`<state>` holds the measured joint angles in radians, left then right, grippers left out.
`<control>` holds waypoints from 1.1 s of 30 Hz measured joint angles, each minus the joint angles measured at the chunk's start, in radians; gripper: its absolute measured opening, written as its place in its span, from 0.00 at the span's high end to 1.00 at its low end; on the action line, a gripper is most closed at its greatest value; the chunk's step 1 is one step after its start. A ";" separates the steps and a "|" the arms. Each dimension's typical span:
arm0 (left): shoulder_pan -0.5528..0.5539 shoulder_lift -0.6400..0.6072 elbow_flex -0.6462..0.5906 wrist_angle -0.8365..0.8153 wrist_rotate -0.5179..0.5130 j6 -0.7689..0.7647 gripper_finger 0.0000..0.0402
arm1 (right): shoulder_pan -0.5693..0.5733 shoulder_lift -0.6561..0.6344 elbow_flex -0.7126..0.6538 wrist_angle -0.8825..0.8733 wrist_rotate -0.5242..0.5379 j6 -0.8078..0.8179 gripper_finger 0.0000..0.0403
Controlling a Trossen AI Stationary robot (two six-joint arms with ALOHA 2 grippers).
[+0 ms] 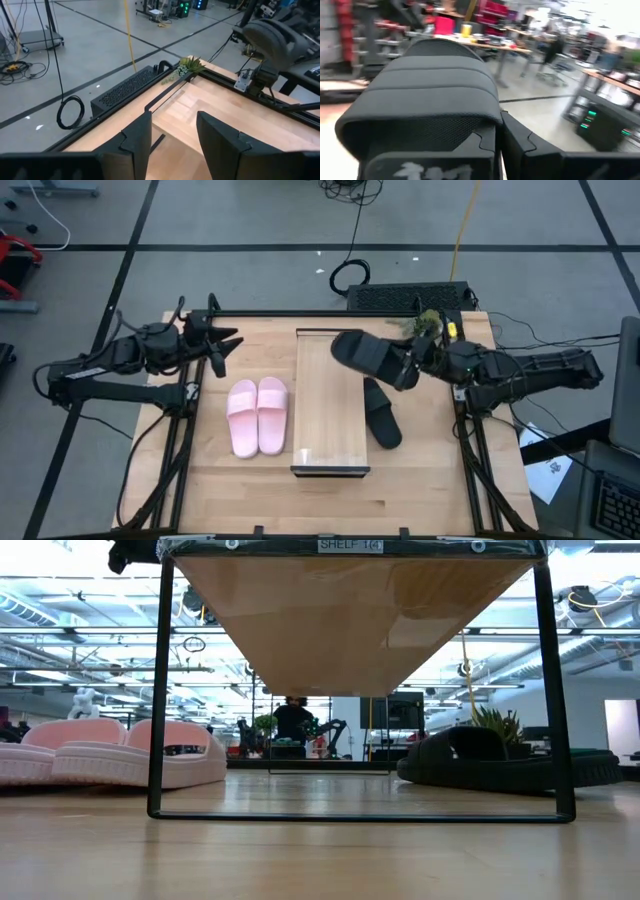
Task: Pick and place slides into the shelf
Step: Put the right black slide on the shelf
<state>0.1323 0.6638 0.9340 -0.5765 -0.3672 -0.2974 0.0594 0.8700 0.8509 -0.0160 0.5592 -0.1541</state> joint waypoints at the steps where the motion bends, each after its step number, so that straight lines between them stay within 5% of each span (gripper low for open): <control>1: 0.000 0.005 0.000 0.000 0.000 0.000 0.61 | -0.019 0.000 0.000 -0.015 -0.060 0.000 1.00; 9: 0.000 0.047 0.000 0.002 0.000 -0.020 0.61 | -0.269 0.081 0.013 -0.009 -0.544 0.015 1.00; 17: 0.000 0.066 0.000 0.003 -0.014 -0.019 0.61 | -0.458 0.310 0.196 0.002 -0.911 0.019 1.00; 22: 0.000 0.062 0.000 0.004 -0.053 0.015 0.61 | -0.489 0.484 0.334 -0.013 -1.012 0.003 1.00; 33: 0.000 0.060 0.000 0.003 -0.145 0.067 0.61 | -0.525 0.641 0.423 -0.017 -0.964 -0.025 1.00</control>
<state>0.1326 0.7240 0.9340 -0.5732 -0.5126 -0.2302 -0.4659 1.5115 1.2739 -0.0334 -0.4050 -0.1796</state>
